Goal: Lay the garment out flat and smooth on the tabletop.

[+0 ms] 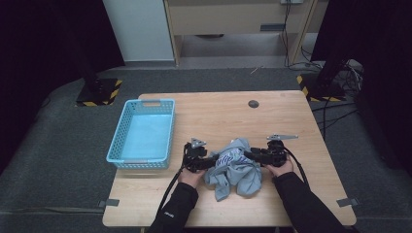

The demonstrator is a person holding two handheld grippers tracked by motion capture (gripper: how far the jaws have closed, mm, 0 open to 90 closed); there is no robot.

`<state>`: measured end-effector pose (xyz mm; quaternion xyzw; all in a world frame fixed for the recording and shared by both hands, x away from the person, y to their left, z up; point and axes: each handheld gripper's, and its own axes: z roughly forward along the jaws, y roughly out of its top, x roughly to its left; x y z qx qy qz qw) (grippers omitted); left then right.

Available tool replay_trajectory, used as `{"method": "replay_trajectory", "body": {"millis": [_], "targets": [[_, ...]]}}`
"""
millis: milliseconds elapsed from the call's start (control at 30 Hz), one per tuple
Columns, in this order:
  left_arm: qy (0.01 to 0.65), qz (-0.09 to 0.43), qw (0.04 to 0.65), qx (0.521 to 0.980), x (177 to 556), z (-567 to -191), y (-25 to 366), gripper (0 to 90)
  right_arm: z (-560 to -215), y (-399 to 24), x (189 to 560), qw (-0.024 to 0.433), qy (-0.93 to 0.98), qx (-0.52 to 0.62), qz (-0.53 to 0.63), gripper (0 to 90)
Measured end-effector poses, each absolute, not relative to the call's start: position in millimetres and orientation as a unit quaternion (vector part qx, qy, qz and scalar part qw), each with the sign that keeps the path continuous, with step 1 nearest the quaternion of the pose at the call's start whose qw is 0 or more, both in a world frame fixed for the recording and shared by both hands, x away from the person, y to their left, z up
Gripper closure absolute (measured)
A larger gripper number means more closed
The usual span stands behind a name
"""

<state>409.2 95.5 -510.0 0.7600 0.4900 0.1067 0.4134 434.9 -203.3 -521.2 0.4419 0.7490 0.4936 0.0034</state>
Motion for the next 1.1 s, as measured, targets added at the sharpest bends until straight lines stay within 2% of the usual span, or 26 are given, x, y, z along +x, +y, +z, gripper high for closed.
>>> {"method": "replay_trajectory", "body": {"millis": [67, 167, 300, 400, 667, 900, 1100], "targets": [[0.492, 0.100, 0.415, 0.759, 410, -512, 95, 55.9, -520, -201, 432, 0.021, 0.755, 0.438, 0.488, 61.4], [0.491, 0.094, 0.416, 0.760, 409, -513, 94, 61.8, -519, -198, 430, 0.027, 0.755, 0.441, 0.485, 68.9], [0.491, 0.084, 0.419, 0.759, 409, -514, 94, 72.6, -517, -195, 427, 0.039, 0.760, 0.437, 0.479, 75.5], [0.490, 0.082, 0.419, 0.760, 409, -515, 93, 78.1, -516, -195, 427, 0.043, 0.764, 0.434, 0.475, 77.2], [0.488, 0.089, 0.422, 0.759, 406, -511, 93, 80.0, -512, -193, 424, 0.056, 0.770, 0.431, 0.468, 78.2], [0.488, 0.106, 0.439, 0.747, 398, -485, 98, 80.0, -483, -195, 416, 0.097, 0.772, 0.419, 0.469, 78.2], [0.480, 0.102, 0.433, 0.756, 382, -474, 97, 80.1, -465, -200, 400, 0.086, 0.771, 0.413, 0.478, 84.2]]}}
